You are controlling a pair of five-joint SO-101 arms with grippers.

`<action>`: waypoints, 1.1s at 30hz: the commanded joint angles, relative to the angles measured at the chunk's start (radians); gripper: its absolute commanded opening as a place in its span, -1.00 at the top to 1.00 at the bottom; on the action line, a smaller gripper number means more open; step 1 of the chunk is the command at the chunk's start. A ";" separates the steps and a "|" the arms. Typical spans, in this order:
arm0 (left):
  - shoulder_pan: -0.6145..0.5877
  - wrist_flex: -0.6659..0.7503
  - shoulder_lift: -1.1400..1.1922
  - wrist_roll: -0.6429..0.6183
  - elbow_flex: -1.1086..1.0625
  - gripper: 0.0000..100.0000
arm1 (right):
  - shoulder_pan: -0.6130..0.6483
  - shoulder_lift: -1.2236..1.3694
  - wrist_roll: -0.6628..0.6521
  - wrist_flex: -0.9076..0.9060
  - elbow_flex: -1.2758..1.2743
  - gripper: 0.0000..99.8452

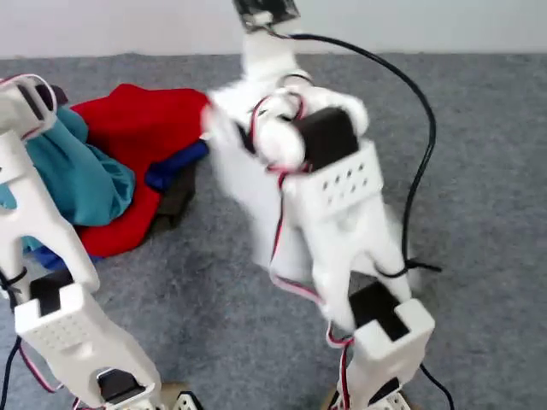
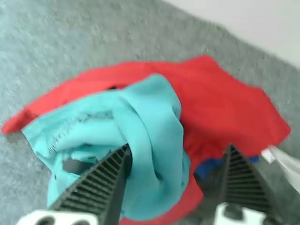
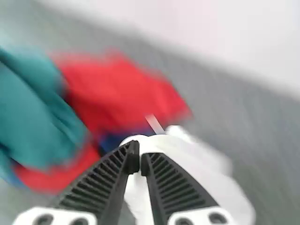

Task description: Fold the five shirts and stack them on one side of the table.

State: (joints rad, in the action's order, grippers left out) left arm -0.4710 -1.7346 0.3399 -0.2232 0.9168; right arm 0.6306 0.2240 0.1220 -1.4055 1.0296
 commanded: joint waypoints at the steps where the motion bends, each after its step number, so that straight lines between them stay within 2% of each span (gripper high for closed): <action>1: 0.031 -0.017 -0.103 -0.006 -0.159 0.43 | 0.019 -0.061 0.020 0.145 0.109 0.98; 5: 0.034 -0.017 -0.158 0.000 -0.243 0.43 | -0.142 -0.030 0.023 0.079 0.038 0.98; 13: 0.041 -0.017 -0.213 0.003 -0.254 0.43 | -0.481 0.137 0.009 -0.302 -0.262 0.98; 16: 0.048 -0.017 -0.213 0.026 -0.255 0.43 | -0.615 0.217 -0.147 -0.386 -0.336 0.98; 20: 0.112 -0.018 -0.215 0.032 -0.255 0.43 | -0.800 0.288 -0.322 -0.387 -0.463 0.98; 26: 0.267 -0.018 -0.215 0.031 -0.257 0.43 | -1.053 0.298 -0.559 -0.390 -0.539 0.98; 31: 0.402 -0.018 -0.207 0.029 -0.289 0.43 | -1.239 0.298 -0.882 -0.392 -0.611 0.98; 33: 0.479 -0.018 -0.207 0.029 -0.349 0.43 | -1.303 0.298 -0.942 -0.390 -0.628 0.94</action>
State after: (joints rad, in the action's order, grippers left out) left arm -0.0936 -1.7346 0.1803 -0.2018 0.6114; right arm -0.5815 0.5416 -0.6974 -1.7538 0.4081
